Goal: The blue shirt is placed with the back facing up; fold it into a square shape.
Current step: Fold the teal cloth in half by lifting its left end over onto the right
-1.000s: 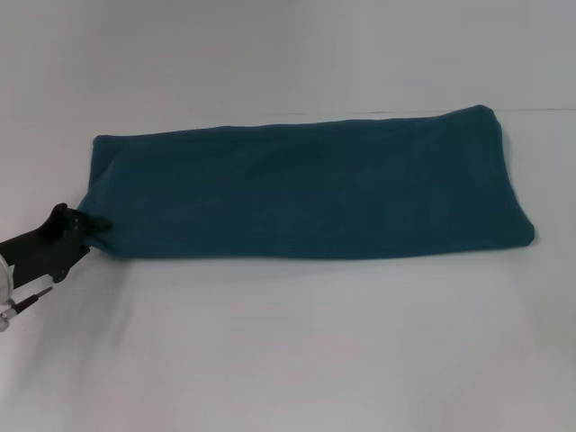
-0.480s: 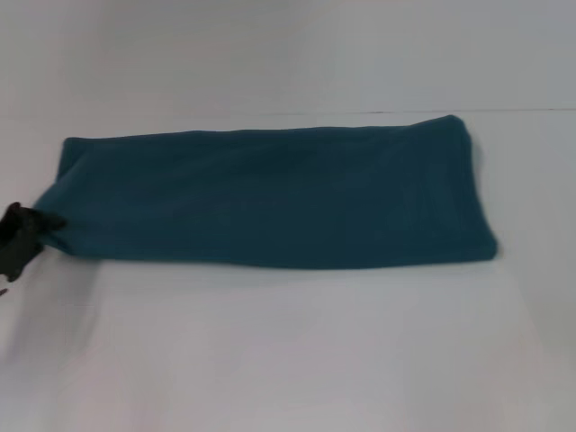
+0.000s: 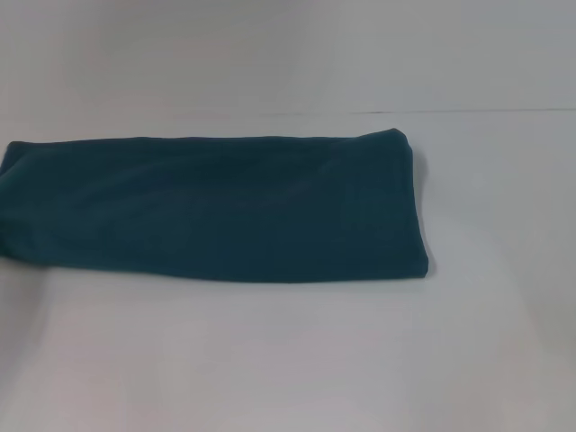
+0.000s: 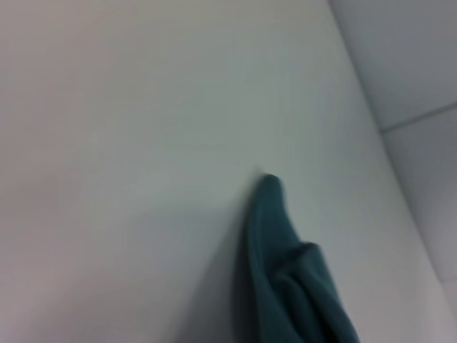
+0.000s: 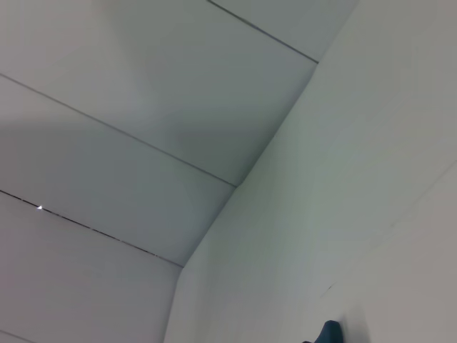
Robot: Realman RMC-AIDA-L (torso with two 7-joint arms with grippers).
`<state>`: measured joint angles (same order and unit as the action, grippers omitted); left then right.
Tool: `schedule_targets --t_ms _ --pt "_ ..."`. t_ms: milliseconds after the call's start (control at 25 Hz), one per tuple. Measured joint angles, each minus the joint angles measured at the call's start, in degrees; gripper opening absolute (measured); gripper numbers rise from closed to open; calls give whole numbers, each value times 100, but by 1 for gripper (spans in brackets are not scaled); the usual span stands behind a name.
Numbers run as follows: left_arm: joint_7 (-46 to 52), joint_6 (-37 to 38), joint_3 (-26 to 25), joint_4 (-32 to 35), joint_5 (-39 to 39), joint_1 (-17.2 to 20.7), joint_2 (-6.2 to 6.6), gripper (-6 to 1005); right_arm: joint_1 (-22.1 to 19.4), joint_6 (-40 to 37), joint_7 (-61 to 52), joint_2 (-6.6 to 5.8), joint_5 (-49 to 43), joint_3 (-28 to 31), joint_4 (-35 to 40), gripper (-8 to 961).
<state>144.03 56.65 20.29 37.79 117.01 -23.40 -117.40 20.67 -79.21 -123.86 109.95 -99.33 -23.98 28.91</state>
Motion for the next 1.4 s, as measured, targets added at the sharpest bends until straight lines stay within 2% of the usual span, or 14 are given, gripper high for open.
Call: schedule_targets --t_ms 160,600,840,1040,1240,1400 --pt "-89 417 10 102 -37 -86 -8 61 26 17 2 0 -7 -13 0 947" --pt "-448 1852 75 283 -625 -677 -65 62 49 -12 41 21 -17 -38 0 946" --pt "-573 2291 158 375 -629 -1126 -234 62 37 -17 44 32 -27 -38 1 946" --pt "-735 2309 646 412 -850 -1447 -456 61 35 -19 52 48 -35 -36 1 947" --pt "-1109 1912 1223 240 -1187 -1719 -693 62 42 -32 54 55 -39 -39 1 946" --pt "-1661 1267 2103 -378 -1886 -1936 -710 67 45 -51 55 61 -43 -46 -1 946"
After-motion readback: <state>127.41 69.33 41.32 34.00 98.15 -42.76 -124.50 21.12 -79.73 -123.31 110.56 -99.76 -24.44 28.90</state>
